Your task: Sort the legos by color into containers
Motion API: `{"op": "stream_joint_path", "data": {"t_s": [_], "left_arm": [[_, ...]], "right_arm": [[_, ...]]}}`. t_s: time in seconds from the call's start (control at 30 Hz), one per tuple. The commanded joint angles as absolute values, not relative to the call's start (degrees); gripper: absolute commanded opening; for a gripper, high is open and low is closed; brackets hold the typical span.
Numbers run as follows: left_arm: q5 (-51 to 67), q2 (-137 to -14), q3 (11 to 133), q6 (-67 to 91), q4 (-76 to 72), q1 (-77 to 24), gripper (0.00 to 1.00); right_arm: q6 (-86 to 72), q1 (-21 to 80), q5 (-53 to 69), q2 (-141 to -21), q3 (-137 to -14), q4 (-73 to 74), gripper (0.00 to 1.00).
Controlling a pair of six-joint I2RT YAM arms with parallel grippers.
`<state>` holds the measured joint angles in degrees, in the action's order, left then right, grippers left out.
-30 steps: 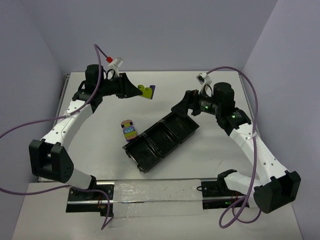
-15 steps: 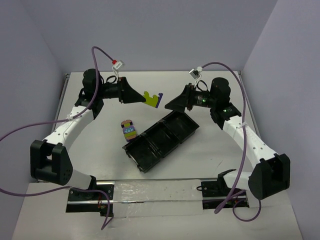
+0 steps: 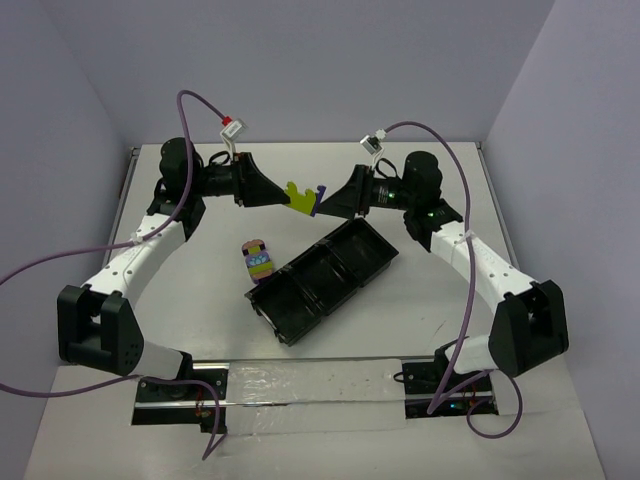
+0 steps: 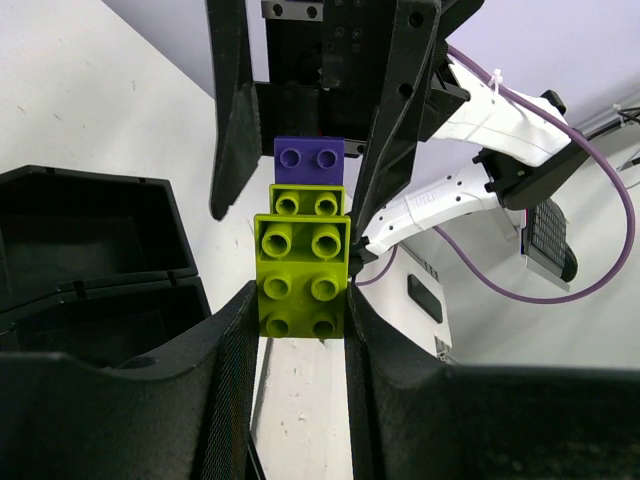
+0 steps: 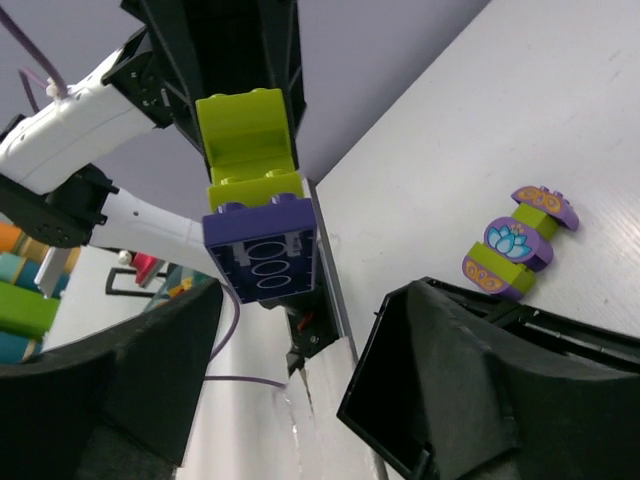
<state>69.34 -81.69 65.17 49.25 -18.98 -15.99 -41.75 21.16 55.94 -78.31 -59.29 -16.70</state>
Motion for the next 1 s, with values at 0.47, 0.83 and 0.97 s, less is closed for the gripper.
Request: {"op": "stream_joint_path", "data": {"t_s": [0.47, 0.83, 0.97], "left_arm": [[70.93, -79.89, 64.6, 50.36, -23.99, -16.26, 0.0], [71.02, -80.48, 64.86, 50.54, -24.28, -16.26, 0.0], [71.02, -80.0, 64.95, 49.51, -23.14, -16.09, 0.0]], "right_arm": [[-46.54, 24.04, 59.91, -82.7, -64.31, -26.17, 0.7], [-46.51, 23.77, 57.91, -81.66, -62.2, -26.7, 0.0], [-46.65, 20.8, 57.47, -78.44, -58.42, -27.75, 0.0]]}}
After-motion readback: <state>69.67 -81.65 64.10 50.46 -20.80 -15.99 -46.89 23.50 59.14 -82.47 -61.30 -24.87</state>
